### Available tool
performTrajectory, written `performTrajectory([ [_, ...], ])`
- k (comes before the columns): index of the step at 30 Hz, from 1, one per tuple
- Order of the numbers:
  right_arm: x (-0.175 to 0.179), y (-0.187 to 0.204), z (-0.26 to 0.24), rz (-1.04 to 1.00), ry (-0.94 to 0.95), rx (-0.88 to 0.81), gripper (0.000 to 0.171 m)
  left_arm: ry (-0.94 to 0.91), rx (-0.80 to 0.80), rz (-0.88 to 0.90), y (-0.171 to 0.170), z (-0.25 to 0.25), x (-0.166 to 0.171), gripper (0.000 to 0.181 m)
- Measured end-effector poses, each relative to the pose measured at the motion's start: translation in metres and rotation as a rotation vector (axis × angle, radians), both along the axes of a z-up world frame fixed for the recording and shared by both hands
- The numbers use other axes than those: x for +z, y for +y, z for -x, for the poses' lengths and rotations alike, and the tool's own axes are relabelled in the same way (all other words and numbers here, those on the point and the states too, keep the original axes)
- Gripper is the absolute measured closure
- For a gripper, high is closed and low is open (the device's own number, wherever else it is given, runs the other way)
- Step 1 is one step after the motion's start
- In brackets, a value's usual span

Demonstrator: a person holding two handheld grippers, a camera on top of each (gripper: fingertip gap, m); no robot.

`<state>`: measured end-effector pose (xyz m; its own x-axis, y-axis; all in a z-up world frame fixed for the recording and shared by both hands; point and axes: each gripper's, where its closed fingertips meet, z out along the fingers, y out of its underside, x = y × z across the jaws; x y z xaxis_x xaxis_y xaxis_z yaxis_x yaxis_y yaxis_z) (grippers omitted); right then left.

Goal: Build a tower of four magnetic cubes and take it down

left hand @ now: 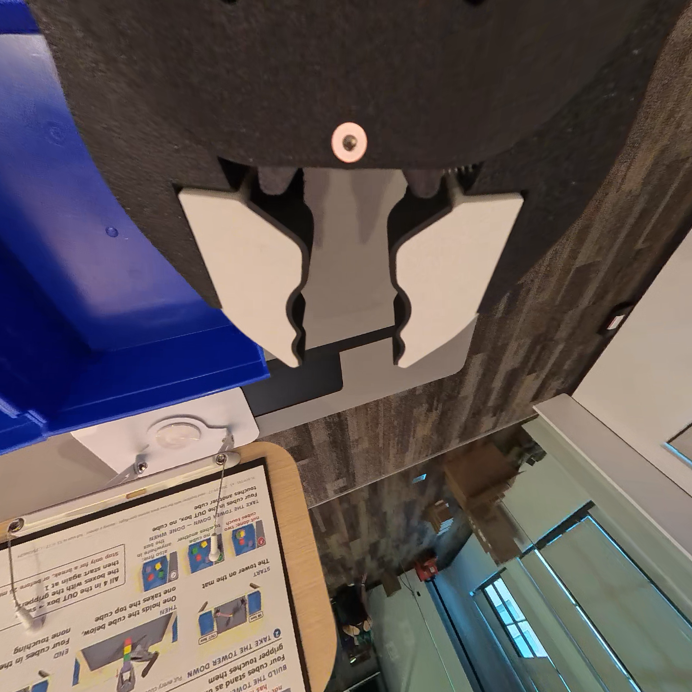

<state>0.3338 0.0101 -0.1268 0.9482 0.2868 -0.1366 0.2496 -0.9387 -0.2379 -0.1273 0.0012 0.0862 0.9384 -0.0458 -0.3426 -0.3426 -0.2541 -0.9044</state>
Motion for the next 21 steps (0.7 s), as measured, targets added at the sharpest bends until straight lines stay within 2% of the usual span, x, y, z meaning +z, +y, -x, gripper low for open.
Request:
performTrajectory([
  [8, 0.002, 0.003, -0.023, 0.084, 0.152, -0.018, 0.164, 0.011, 0.031, 0.016, -0.001, 0.017, 0.002, 0.132],
  [13, 0.017, -0.01, -0.039, 0.105, 0.16, 0.004, 0.163, -0.036, 0.03, 0.077, -0.004, 0.035, -0.003, 0.127],
  [17, 0.046, -0.02, -0.045, 0.121, 0.155, 0.018, 0.162, -0.072, 0.052, 0.077, -0.013, 0.06, 0.006, 0.126],
  [21, 0.097, -0.021, -0.037, 0.115, 0.08, 0.051, 0.163, -0.068, 0.117, 0.103, -0.028, 0.095, 0.01, 0.124],
])
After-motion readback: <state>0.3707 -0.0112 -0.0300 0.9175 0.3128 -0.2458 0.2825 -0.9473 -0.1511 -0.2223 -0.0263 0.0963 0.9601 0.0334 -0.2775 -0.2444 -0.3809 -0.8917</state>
